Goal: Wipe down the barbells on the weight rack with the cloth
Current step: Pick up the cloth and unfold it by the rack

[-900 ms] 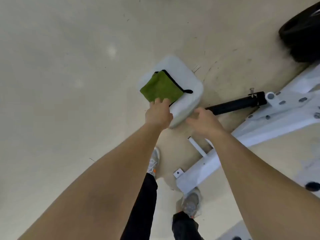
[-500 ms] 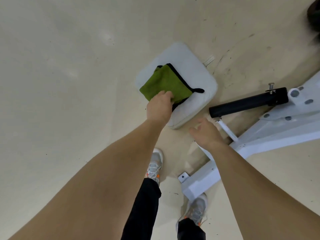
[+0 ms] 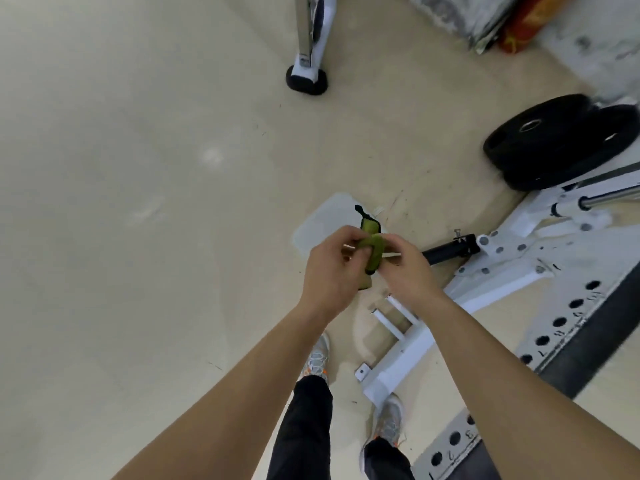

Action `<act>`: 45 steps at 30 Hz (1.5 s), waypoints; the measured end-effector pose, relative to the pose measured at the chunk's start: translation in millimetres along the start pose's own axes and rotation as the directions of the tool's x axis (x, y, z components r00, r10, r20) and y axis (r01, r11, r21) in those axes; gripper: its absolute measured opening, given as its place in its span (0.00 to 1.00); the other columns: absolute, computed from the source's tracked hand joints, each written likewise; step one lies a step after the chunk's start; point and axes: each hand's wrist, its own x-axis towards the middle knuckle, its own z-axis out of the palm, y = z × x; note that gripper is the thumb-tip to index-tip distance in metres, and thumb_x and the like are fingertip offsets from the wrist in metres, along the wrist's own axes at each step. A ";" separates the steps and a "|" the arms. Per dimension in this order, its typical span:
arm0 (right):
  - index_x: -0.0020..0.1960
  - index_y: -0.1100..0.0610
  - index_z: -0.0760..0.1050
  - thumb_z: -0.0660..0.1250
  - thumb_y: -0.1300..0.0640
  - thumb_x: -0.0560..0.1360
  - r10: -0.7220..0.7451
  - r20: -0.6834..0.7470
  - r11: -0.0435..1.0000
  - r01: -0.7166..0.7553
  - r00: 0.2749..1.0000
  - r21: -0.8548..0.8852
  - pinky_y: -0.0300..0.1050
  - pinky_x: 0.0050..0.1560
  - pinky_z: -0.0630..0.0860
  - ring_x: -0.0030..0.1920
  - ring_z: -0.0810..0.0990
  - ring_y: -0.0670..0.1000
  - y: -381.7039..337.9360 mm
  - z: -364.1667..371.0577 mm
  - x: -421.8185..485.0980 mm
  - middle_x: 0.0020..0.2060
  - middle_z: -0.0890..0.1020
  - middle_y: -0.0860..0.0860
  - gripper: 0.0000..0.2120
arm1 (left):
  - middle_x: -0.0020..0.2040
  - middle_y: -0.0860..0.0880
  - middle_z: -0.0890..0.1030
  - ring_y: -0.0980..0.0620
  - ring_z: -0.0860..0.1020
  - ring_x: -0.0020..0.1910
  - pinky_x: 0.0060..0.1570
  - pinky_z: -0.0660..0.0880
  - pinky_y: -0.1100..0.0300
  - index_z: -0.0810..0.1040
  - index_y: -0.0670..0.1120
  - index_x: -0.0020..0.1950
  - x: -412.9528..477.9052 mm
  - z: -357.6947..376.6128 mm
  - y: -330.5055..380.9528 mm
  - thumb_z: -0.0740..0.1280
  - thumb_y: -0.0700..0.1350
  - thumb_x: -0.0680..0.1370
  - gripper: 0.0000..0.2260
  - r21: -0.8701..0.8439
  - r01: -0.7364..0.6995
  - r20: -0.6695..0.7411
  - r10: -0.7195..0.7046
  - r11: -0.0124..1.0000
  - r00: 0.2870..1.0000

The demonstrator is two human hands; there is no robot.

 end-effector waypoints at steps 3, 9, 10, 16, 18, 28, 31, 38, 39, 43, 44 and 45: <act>0.51 0.47 0.83 0.65 0.64 0.79 -0.083 -0.060 0.992 0.088 0.995 0.086 0.49 0.51 0.80 0.49 0.84 0.46 -51.2 -35.6 -64.0 0.46 0.86 0.46 0.13 | 0.42 0.55 0.83 0.55 0.80 0.41 0.43 0.76 0.64 0.80 0.48 0.47 -35.3 -16.1 78.3 0.67 0.38 0.78 0.06 -0.145 0.022 0.054 -0.014 0.989 0.998; 0.49 0.48 0.83 0.59 0.67 0.80 -0.226 -0.271 0.960 0.261 0.936 0.100 0.44 0.50 0.74 0.45 0.79 0.47 -123.8 -125.0 -201.6 0.43 0.83 0.48 0.18 | 0.40 0.51 0.80 0.56 0.78 0.40 0.44 0.75 0.61 0.79 0.48 0.49 -110.3 -31.2 215.0 0.64 0.36 0.79 0.08 -0.259 -0.013 0.208 0.069 0.966 0.976; 0.47 0.47 0.83 0.60 0.66 0.81 -0.254 -0.306 0.954 0.289 0.917 0.074 0.41 0.51 0.73 0.46 0.78 0.45 -132.5 -139.6 -225.0 0.43 0.82 0.43 0.18 | 0.41 0.49 0.80 0.55 0.77 0.41 0.44 0.75 0.60 0.80 0.49 0.49 -123.7 -29.2 232.9 0.64 0.36 0.79 0.09 -0.235 -0.048 0.233 0.104 0.971 0.967; 0.54 0.43 0.83 0.63 0.57 0.83 -0.444 -0.314 0.895 0.398 0.839 -0.201 0.42 0.61 0.73 0.59 0.77 0.43 -140.9 -230.8 -354.9 0.56 0.80 0.43 0.12 | 0.44 0.49 0.83 0.56 0.79 0.42 0.43 0.75 0.65 0.82 0.45 0.47 -191.1 -2.9 326.5 0.62 0.33 0.77 0.11 -0.134 -0.263 0.293 0.292 0.955 0.911; 0.50 0.48 0.84 0.62 0.56 0.83 -0.454 -0.348 0.891 0.409 0.820 -0.198 0.49 0.53 0.76 0.49 0.81 0.48 -136.4 -255.2 -395.5 0.45 0.84 0.48 0.12 | 0.45 0.50 0.83 0.54 0.79 0.43 0.43 0.75 0.63 0.82 0.49 0.50 -219.0 20.2 345.7 0.65 0.36 0.77 0.10 -0.047 -0.378 0.256 0.377 0.925 0.890; 0.28 0.50 0.71 0.64 0.54 0.80 -0.458 -0.673 0.849 0.510 0.581 -0.137 0.41 0.33 0.64 0.29 0.69 0.44 -91.3 -352.0 -565.1 0.23 0.71 0.43 0.21 | 0.49 0.41 0.82 0.41 0.81 0.50 0.50 0.80 0.43 0.79 0.47 0.52 -418.3 173.4 408.5 0.63 0.61 0.79 0.18 -0.433 -0.259 0.279 0.401 0.864 0.872; 0.32 0.53 0.77 0.65 0.56 0.79 -0.446 -0.699 0.853 0.503 0.559 -0.142 0.42 0.35 0.67 0.31 0.71 0.44 -68.0 -376.7 -603.1 0.27 0.76 0.47 0.17 | 0.49 0.49 0.85 0.54 0.83 0.49 0.49 0.79 0.55 0.79 0.47 0.56 -451.0 203.6 418.7 0.68 0.49 0.81 0.07 -0.402 -0.357 0.301 0.490 0.843 0.818; 0.37 0.55 0.77 0.66 0.53 0.80 -0.381 -0.824 0.905 0.351 0.420 -0.239 0.37 0.34 0.66 0.36 0.75 0.45 14.5 -433.7 -680.2 0.32 0.79 0.48 0.14 | 0.37 0.53 0.79 0.57 0.76 0.37 0.40 0.71 0.61 0.78 0.55 0.42 -449.2 231.7 435.9 0.70 0.47 0.79 0.07 -0.045 -0.767 0.508 0.676 0.640 0.534; 0.36 0.52 0.78 0.66 0.53 0.79 -0.383 -0.838 0.906 0.337 0.389 -0.257 0.34 0.34 0.66 0.36 0.76 0.42 25.5 -437.8 -689.7 0.32 0.80 0.45 0.13 | 0.35 0.56 0.77 0.59 0.74 0.35 0.37 0.68 0.62 0.75 0.58 0.39 -447.3 237.1 435.6 0.70 0.48 0.80 0.11 0.043 -0.837 0.565 0.677 0.546 0.471; 0.36 0.47 0.77 0.66 0.52 0.80 -0.346 -0.893 0.904 0.357 0.288 -0.235 0.34 0.34 0.66 0.36 0.76 0.41 54.5 -449.4 -717.1 0.32 0.79 0.40 0.13 | 0.38 0.63 0.79 0.61 0.77 0.40 0.40 0.71 0.61 0.74 0.68 0.42 -443.5 270.0 416.6 0.63 0.50 0.83 0.14 0.211 -0.820 0.706 0.497 0.533 0.505; 0.37 0.52 0.77 0.65 0.53 0.80 -0.323 -0.909 0.897 0.391 0.264 -0.205 0.37 0.34 0.66 0.34 0.74 0.43 62.0 -453.3 -723.0 0.31 0.77 0.44 0.13 | 0.40 0.62 0.81 0.59 0.80 0.43 0.41 0.73 0.60 0.75 0.69 0.44 -442.4 278.3 412.2 0.62 0.50 0.83 0.14 0.221 -0.789 0.721 0.449 0.573 0.528; 0.38 0.57 0.75 0.65 0.53 0.81 -0.280 -0.929 0.890 0.428 0.242 -0.156 0.40 0.34 0.64 0.34 0.71 0.46 70.2 -457.7 -729.6 0.30 0.74 0.46 0.15 | 0.41 0.61 0.83 0.55 0.81 0.46 0.42 0.73 0.61 0.78 0.67 0.45 -443.7 286.9 411.1 0.62 0.48 0.83 0.13 0.216 -0.755 0.718 0.423 0.619 0.552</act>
